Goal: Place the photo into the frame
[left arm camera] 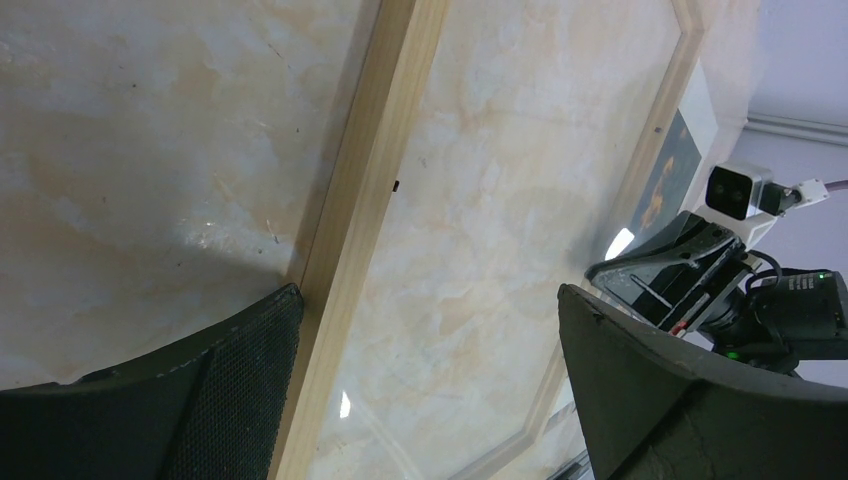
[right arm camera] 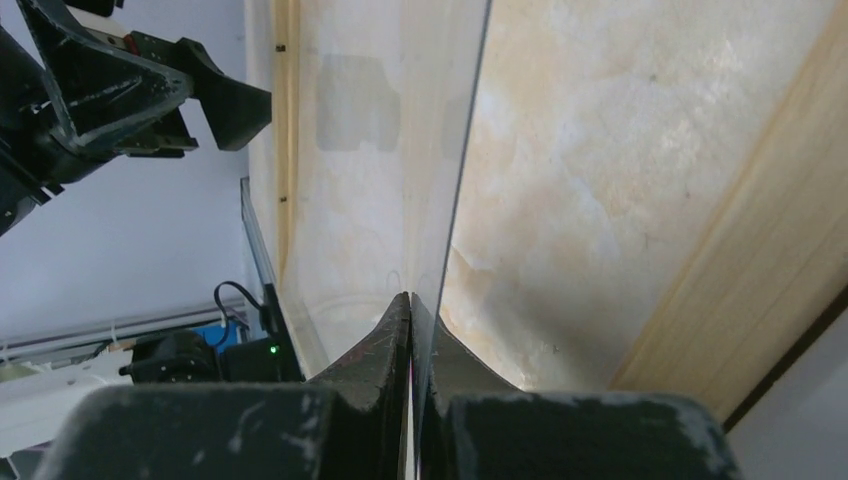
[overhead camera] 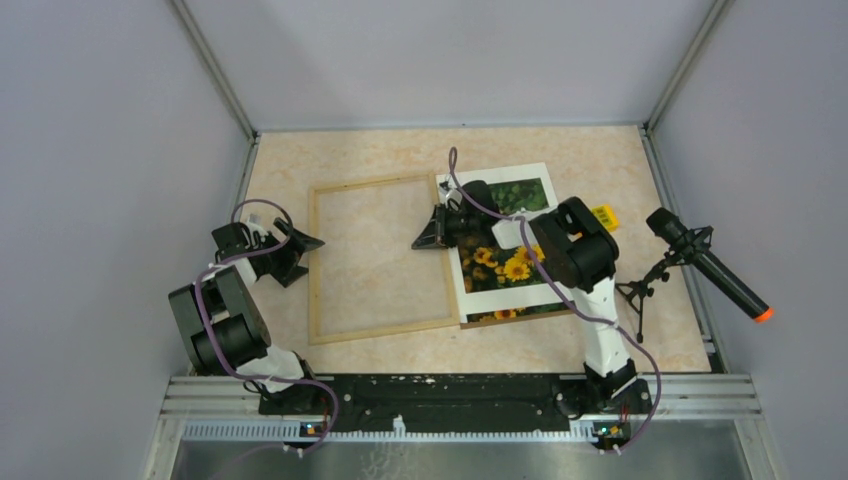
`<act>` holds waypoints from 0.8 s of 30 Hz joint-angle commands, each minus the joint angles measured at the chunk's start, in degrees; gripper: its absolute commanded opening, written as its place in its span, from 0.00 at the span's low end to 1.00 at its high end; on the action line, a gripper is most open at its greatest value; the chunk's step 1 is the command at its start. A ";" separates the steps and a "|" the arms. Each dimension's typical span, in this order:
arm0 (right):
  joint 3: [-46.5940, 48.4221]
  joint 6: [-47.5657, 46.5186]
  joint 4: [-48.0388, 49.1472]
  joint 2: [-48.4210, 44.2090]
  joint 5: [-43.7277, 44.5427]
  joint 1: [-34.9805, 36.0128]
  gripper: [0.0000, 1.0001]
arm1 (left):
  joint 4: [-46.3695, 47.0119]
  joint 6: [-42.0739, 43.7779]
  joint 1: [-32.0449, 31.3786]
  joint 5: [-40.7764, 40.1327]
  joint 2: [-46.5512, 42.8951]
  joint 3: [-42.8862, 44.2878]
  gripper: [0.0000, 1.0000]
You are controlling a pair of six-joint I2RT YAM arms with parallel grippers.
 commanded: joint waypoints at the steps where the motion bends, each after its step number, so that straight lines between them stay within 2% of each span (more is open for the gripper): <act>1: -2.54 -1.71 4.52 -5.21 -1.53 0.28 0.00 | 0.48 -0.93 -0.28 3.82 -1.00 -0.08 0.99; 7: -7.12 0.68 10.94 -8.72 -1.35 0.33 0.00 | 0.68 -1.09 -0.28 3.74 -1.34 -0.19 0.99; 24: -7.78 -0.27 18.93 -9.53 -1.09 2.48 0.00 | 0.09 -0.57 -0.30 2.94 -2.17 -0.31 0.99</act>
